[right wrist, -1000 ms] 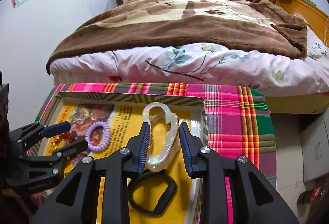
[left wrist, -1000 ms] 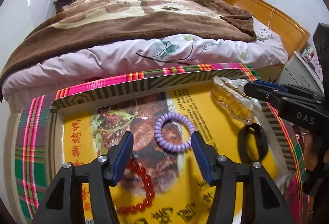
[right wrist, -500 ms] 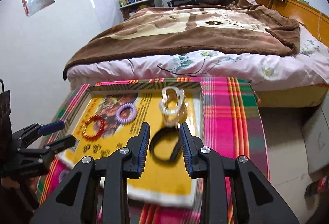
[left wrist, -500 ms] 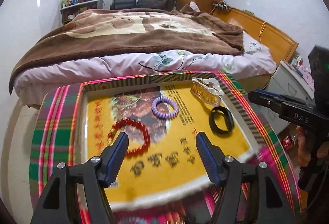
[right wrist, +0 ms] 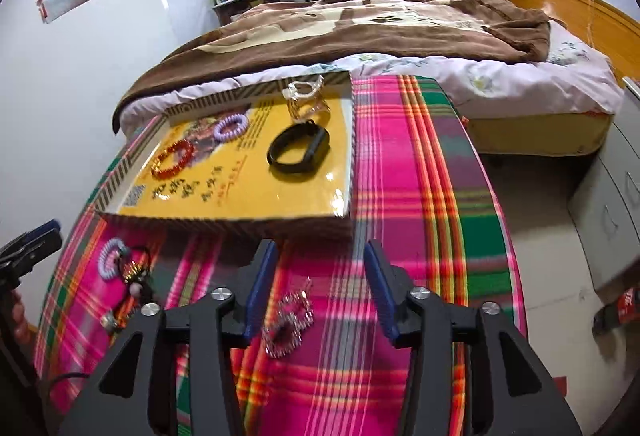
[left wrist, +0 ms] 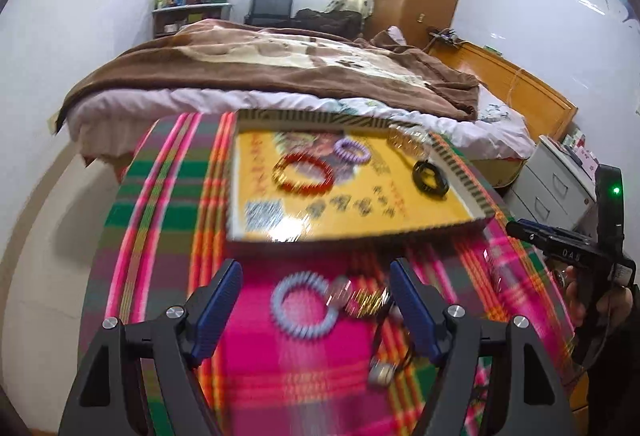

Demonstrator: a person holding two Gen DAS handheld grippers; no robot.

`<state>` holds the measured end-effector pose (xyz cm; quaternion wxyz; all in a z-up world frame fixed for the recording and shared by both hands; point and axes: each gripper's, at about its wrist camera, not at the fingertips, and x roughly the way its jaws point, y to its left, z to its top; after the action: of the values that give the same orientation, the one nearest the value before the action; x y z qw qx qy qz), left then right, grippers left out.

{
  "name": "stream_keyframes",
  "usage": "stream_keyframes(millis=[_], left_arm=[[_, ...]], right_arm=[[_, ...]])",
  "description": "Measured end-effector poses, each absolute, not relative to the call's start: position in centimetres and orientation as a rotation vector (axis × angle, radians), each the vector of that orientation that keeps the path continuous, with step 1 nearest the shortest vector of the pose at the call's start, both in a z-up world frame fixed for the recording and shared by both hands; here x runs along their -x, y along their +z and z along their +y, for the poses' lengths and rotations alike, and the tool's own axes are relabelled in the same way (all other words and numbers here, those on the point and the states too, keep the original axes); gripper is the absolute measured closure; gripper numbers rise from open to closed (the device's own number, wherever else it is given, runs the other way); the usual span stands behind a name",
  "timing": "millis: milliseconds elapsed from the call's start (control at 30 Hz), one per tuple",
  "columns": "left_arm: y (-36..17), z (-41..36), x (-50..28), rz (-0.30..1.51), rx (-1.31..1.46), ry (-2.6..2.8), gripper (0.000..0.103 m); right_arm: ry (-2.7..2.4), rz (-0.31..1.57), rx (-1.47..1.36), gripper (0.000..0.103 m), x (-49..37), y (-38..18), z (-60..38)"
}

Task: Organize jewelry
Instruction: 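Move the right gripper to the rhinestone hair clip and close on it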

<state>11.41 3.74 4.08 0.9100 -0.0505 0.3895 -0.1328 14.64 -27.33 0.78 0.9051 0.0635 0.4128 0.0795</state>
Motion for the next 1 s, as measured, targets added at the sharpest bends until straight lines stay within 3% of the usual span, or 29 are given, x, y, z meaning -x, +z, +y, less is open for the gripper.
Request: stream_keyframes(millis=[333,933,1000], left_arm=[[1.2,5.7,-7.5,0.838,0.162,-0.275,0.027],[0.8,5.2,-6.7,0.853,0.17,-0.283,0.027],[0.7,5.0,-6.6,0.857,0.168,-0.285,0.027]], right_arm=[[0.098,0.902,-0.074,0.048,-13.8,-1.9,-25.9],[0.085,0.909,0.02,0.048,-12.7,-3.2,-23.7],[0.09,0.908,0.012,0.052,-12.6,-3.2,-23.7]])
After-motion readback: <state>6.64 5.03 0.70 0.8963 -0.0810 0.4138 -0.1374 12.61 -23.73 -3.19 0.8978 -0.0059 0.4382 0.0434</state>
